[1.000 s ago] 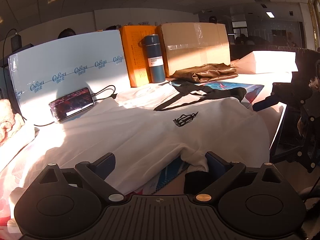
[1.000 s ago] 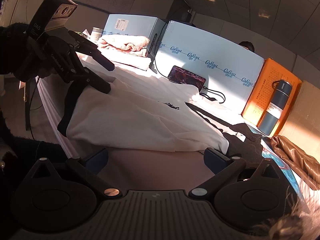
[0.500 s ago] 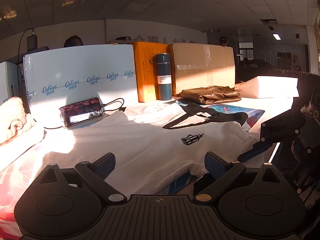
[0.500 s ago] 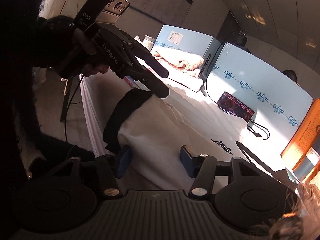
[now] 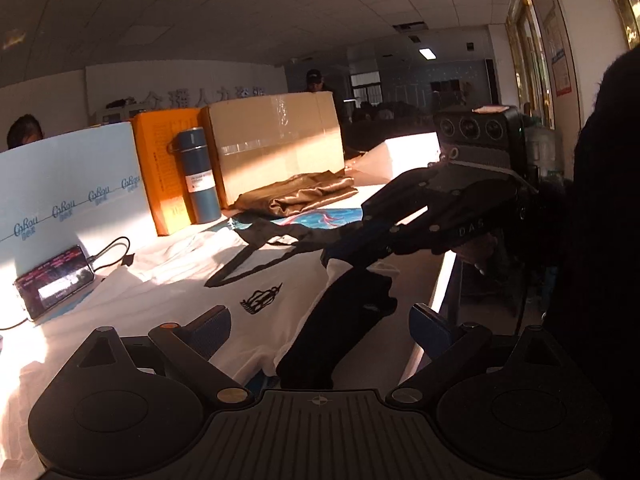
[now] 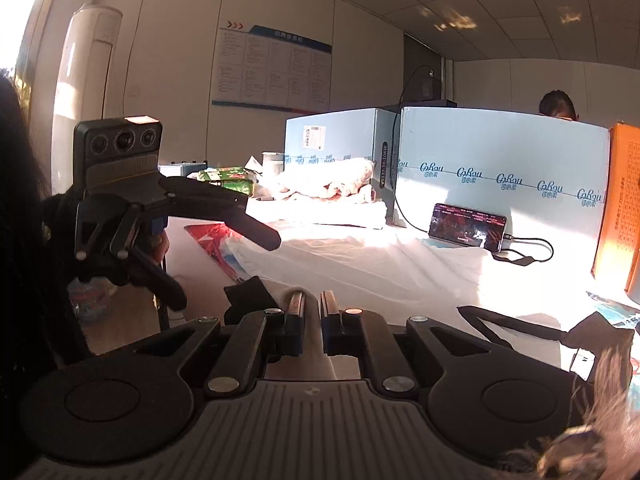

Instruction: Fold clothes

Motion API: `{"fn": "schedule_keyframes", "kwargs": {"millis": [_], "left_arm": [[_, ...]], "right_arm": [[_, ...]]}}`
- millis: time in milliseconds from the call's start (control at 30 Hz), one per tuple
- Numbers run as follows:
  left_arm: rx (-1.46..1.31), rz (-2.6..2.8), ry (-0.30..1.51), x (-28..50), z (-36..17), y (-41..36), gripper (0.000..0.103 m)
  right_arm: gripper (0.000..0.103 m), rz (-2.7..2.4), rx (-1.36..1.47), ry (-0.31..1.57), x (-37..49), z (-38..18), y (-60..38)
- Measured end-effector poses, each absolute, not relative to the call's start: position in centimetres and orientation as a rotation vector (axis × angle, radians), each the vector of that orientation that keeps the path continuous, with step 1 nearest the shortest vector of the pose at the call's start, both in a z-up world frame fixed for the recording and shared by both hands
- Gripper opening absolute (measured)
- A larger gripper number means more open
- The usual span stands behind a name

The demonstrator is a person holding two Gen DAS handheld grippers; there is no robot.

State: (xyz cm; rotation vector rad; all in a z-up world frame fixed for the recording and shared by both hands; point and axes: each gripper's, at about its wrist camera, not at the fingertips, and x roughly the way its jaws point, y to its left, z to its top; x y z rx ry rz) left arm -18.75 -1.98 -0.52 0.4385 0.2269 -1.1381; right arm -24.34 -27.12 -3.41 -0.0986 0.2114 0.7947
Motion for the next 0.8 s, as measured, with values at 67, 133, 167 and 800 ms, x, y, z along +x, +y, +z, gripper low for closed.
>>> {"fn": "schedule_keyframes", "kwargs": {"millis": [67,133,167,800], "left_arm": [[0.523,-1.117,0.214,-18.9,-1.3,-3.4,0.097],[0.565,-1.061,0.192,-18.6,-2.0,-4.2,0.097],[0.562,-1.037,0.185,-18.3,-2.1,-4.3,0.097],[0.082,-0.995,0.329,-12.5,-1.5,-0.8,0.098]], "right_arm": [[0.008,0.802,-0.052,0.207,-24.0,-3.1,-27.5],[0.008,0.807,-0.031,0.204,-23.8,-2.8,-27.7],[0.008,0.808,-0.033,0.204,-23.8,-2.7,-27.7],[0.073,0.744,-0.394,0.324,-24.0,-5.5,-23.3]]}}
